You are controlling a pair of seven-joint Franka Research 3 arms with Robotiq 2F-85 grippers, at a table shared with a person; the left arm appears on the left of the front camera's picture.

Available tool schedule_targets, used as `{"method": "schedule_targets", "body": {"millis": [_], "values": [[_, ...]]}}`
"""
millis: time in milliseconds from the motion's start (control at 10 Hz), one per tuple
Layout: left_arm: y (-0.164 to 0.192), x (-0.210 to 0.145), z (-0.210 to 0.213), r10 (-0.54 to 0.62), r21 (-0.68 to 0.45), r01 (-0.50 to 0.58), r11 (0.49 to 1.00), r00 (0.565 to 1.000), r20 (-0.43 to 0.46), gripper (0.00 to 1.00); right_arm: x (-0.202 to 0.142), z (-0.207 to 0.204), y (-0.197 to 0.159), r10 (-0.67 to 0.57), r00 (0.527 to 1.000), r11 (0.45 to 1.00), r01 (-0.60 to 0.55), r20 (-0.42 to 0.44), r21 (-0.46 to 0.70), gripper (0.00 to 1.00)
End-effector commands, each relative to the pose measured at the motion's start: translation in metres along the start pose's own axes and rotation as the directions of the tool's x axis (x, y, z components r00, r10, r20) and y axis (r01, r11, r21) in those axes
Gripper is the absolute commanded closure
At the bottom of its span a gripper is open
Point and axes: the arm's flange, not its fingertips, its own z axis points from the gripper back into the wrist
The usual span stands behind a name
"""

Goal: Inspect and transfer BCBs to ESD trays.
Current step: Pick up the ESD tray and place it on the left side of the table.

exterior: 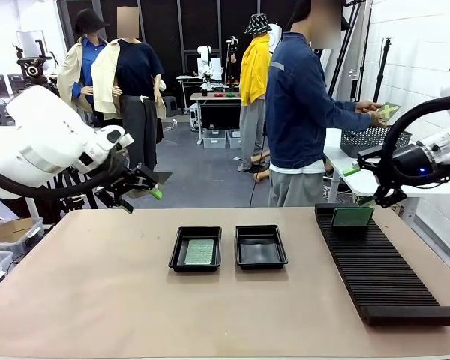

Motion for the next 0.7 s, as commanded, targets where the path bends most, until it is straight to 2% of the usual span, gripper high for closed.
{"method": "schedule_targets", "body": {"millis": [0, 200, 300, 600], "values": [[-0.016, 0.005, -0.021, 0.009, 0.072, -0.008, 0.997, 1.000, -0.014, 0.00, -0.003, 0.003, -0.019, -0.008, 1.000, 0.998, 0.007, 0.003, 0.069, 0.00], [-0.023, 0.008, -0.047, 0.015, 0.145, -0.013, 0.989, 1.000, -0.016, 0.00, -0.004, 0.007, -0.038, -0.036, 0.999, 0.996, 0.034, 0.025, 0.085, 0.00], [-0.023, 0.008, -0.058, 0.032, 0.168, -0.026, 0.986, 0.999, -0.033, 0.00, -0.009, 0.007, -0.048, 0.000, 0.998, 0.998, -0.004, 0.058, 0.068, 0.00], [-0.025, 0.012, -0.085, 0.036, 0.223, -0.020, 0.975, 0.997, -0.066, 0.00, -0.019, 0.015, -0.071, 0.073, 0.995, 0.993, -0.079, 0.072, 0.083, 0.00]]}}
